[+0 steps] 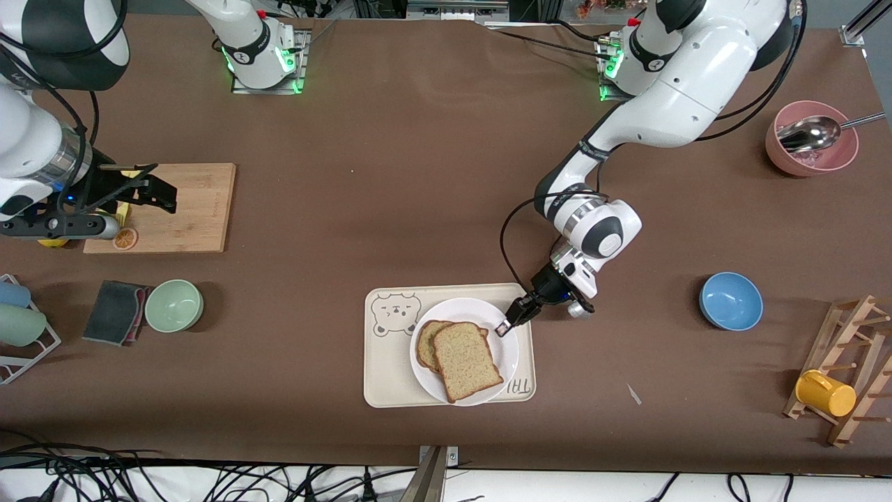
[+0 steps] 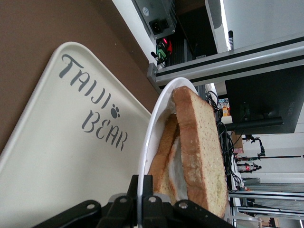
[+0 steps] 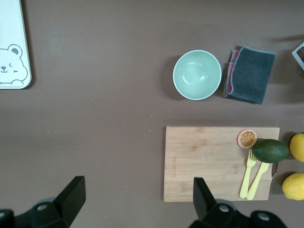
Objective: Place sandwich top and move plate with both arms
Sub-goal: 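Lower the plate onto the bear tray and open the left gripper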
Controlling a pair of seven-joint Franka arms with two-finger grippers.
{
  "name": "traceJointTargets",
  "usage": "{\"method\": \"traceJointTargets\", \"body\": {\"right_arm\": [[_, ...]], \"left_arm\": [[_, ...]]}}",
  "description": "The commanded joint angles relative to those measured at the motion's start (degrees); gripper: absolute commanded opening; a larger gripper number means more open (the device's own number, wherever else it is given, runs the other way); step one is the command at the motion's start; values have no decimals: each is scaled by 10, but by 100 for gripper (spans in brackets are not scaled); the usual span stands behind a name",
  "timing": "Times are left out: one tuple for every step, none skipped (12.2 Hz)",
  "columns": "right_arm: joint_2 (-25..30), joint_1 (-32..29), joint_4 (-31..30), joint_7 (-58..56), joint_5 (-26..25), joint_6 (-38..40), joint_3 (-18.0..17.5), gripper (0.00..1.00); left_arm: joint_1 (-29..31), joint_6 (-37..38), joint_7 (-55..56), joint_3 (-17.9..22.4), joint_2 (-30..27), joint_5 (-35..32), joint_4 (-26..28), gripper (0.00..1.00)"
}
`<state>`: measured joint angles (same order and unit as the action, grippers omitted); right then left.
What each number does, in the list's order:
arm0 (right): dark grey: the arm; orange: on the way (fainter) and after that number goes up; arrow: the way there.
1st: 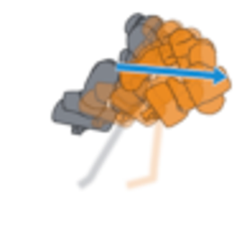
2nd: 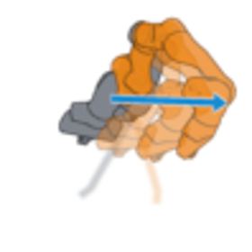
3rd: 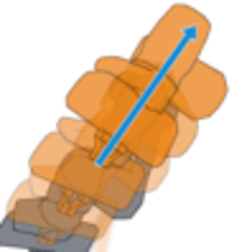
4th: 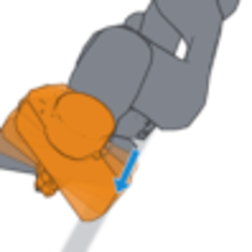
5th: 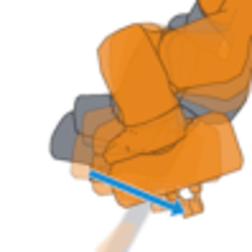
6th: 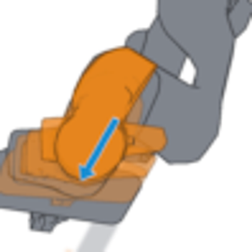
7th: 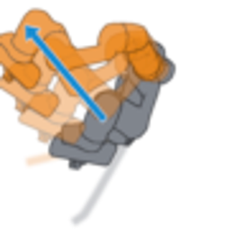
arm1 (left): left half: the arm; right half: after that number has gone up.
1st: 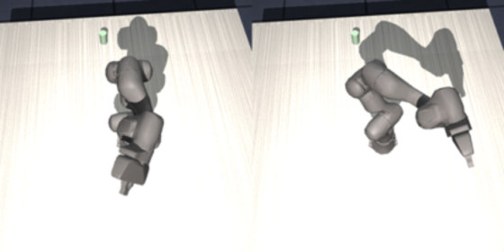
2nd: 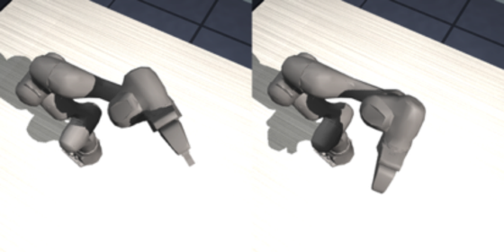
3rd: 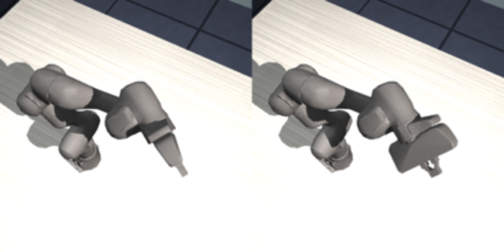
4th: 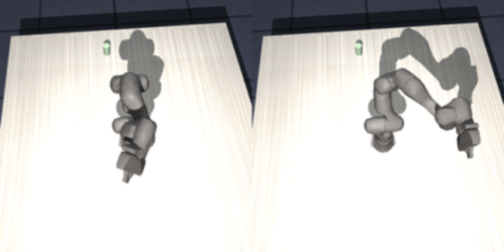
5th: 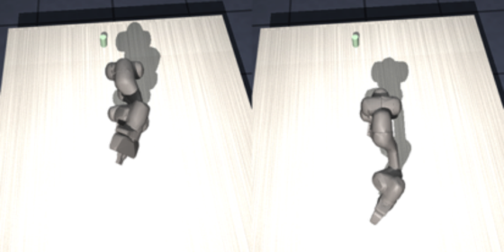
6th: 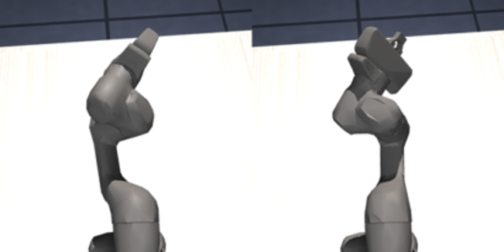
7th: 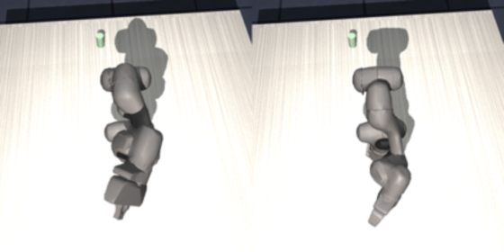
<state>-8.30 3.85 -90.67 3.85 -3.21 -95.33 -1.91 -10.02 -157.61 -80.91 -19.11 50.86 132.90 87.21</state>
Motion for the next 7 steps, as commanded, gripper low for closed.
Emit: {"method": "traceJointTargets", "body": {"right_arm": [[3, -6, 2, -14, 0, 15, 6, 100], [3, -6, 3, -25, 0, 16, 18, 100], [3, -5, 3, -31, 0, 16, 19, 100], [3, -5, 4, -30, -1, 16, 19, 100], [3, -6, 4, -31, 0, 14, 20, 100], [4, -6, 4, -31, 0, 15, 20, 100], [7, -6, 4, -31, -2, 17, 20, 100]], "left_arm": [[-23, -8, -3, 13, 16, 18, -34, 0], [-30, -8, -3, 14, 19, 18, -34, 0], [-33, -8, -4, 14, 22, 18, -34, 0], [-34, -8, -4, 14, 23, 18, -34, 0], [-34, -8, -4, 14, 24, 18, -36, 0], [-34, -8, -4, 14, 25, 18, -36, 2], [-34, -8, -4, 14, 29, 18, -36, 5]]}}
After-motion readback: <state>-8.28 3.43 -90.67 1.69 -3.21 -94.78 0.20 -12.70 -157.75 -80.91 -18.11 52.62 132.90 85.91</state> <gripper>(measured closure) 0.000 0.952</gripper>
